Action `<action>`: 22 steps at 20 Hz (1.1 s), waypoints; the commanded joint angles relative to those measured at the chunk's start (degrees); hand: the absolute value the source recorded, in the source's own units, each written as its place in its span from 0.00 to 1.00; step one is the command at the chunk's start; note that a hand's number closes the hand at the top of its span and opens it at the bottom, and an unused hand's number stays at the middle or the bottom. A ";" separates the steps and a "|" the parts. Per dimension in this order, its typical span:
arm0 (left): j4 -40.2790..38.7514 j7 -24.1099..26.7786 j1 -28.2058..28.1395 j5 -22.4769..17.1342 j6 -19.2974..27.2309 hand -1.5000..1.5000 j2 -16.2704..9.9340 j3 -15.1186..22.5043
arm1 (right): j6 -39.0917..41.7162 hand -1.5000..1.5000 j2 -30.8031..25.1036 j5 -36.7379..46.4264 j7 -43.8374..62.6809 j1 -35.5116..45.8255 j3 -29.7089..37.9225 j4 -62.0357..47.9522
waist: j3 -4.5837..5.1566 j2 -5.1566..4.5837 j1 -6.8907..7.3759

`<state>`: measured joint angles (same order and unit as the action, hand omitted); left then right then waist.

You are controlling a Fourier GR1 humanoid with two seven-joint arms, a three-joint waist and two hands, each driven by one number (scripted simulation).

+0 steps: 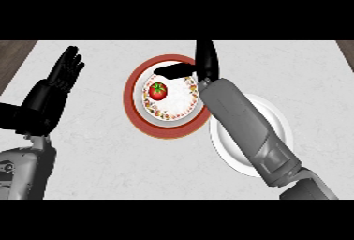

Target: Pick the tomato from the plate and place it in the plate

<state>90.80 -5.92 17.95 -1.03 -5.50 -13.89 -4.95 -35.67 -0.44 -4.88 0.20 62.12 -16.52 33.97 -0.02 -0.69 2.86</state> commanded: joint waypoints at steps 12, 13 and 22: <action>1.58 2.73 -6.73 -0.15 -1.20 0.50 -0.29 -2.30 | 16.02 0.00 -13.27 -3.53 -10.42 -20.59 6.38 15.19 | 0.04 0.92 -3.49; 3.60 -3.37 -1.65 0.12 0.49 0.50 -0.42 -1.99 | 17.68 0.00 -14.64 -3.90 -11.62 -17.52 9.07 10.84 | 0.00 0.69 -2.85; 3.16 -1.27 -4.01 -0.59 -1.58 0.50 -0.30 -3.13 | 22.96 0.00 -18.67 -1.98 -11.33 -27.38 12.16 21.22 | 0.02 0.75 -2.73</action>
<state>91.05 -6.05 15.76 -0.67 -6.07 -14.00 -7.53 -14.25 -18.30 -7.75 -9.83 37.96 -6.21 52.85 0.00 0.06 -0.17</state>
